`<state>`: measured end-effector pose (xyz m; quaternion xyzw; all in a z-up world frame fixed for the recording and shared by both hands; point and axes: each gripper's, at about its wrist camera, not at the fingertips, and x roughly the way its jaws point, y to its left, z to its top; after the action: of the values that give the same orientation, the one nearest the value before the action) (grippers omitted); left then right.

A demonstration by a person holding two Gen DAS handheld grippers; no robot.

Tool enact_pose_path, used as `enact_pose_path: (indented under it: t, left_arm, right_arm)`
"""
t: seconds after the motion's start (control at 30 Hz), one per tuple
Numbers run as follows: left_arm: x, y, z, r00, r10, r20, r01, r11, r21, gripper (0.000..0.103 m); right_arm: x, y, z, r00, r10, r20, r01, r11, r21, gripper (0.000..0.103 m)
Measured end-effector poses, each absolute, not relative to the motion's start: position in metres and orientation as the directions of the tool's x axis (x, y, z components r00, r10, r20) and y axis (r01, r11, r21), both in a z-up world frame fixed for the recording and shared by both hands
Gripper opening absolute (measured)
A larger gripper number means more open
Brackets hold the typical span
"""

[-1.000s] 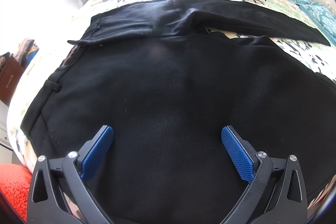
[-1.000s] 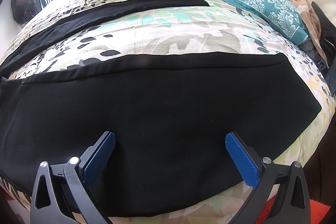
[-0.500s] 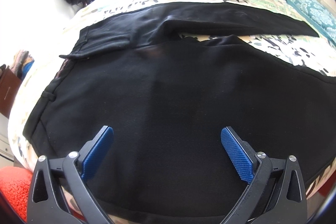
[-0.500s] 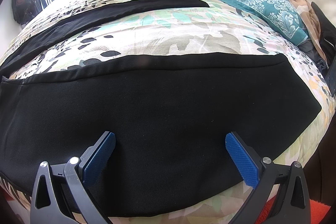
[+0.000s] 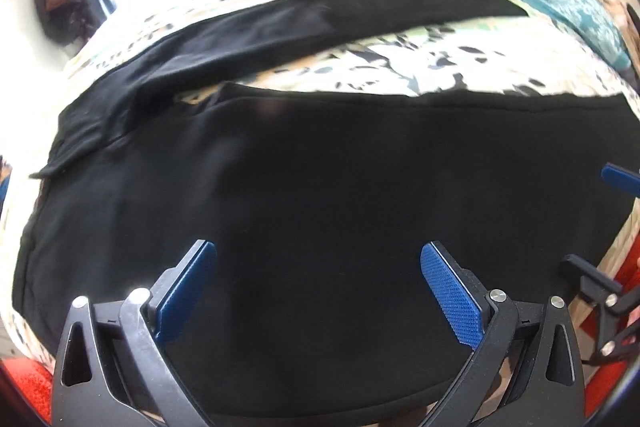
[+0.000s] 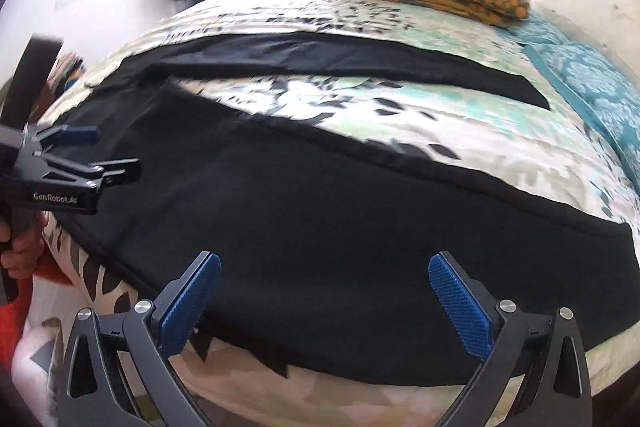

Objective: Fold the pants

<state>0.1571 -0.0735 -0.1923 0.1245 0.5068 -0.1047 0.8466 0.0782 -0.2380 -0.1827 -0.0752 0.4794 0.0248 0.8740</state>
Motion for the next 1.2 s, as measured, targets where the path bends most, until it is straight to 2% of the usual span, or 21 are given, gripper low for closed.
enact_pose_path:
  t: [0.03, 0.13, 0.27, 0.37, 0.43, 0.5, 0.8, 1.2]
  left_arm:
    - [0.157, -0.078, -0.197, 0.461, -0.033, -0.887, 0.306, 0.944, 0.124, 0.103]
    - [0.159, -0.072, -0.197, 0.455, -0.047, -0.889, 0.289, 0.952, 0.098, 0.103]
    - [0.156, -0.056, -0.194, 0.456, -0.012, -0.890, 0.252, 0.961, 0.117, 0.103]
    - [0.160, -0.029, -0.197, 0.432, -0.002, -0.902, 0.167, 0.983, 0.078, 0.103]
    - [0.165, -0.011, -0.198, 0.427, 0.006, -0.904, 0.108, 0.993, 0.058, 0.103]
    - [0.170, 0.000, -0.196, 0.436, 0.029, -0.899, 0.066, 0.996, 0.064, 0.102]
    - [0.183, 0.014, -0.183, 0.465, 0.056, -0.884, -0.006, 0.998, 0.061, 0.102]
    - [0.205, 0.038, -0.190, 0.448, 0.091, -0.890, -0.072, 0.995, 0.065, 0.102]
  right_arm:
    - [0.080, -0.235, -0.190, 0.522, -0.050, -0.851, -0.123, 0.983, -0.133, 0.103]
    - [0.080, -0.261, -0.194, 0.495, -0.033, -0.868, -0.049, 0.997, -0.066, 0.103]
    - [0.071, -0.342, -0.192, 0.444, -0.174, -0.879, 0.257, 0.964, -0.061, 0.103]
    - [0.052, -0.411, -0.186, 0.406, -0.281, -0.870, 0.509, 0.860, -0.040, 0.103]
    - [0.040, -0.431, -0.175, 0.417, -0.334, -0.845, 0.584, 0.811, -0.033, 0.103]
    - [0.040, -0.428, -0.165, 0.444, -0.355, -0.823, 0.585, 0.810, -0.034, 0.103]
    - [0.070, -0.366, -0.161, 0.539, -0.273, -0.797, 0.363, 0.929, -0.073, 0.103]
    - [0.088, -0.359, -0.167, 0.547, -0.188, -0.816, 0.337, 0.942, 0.008, 0.103]
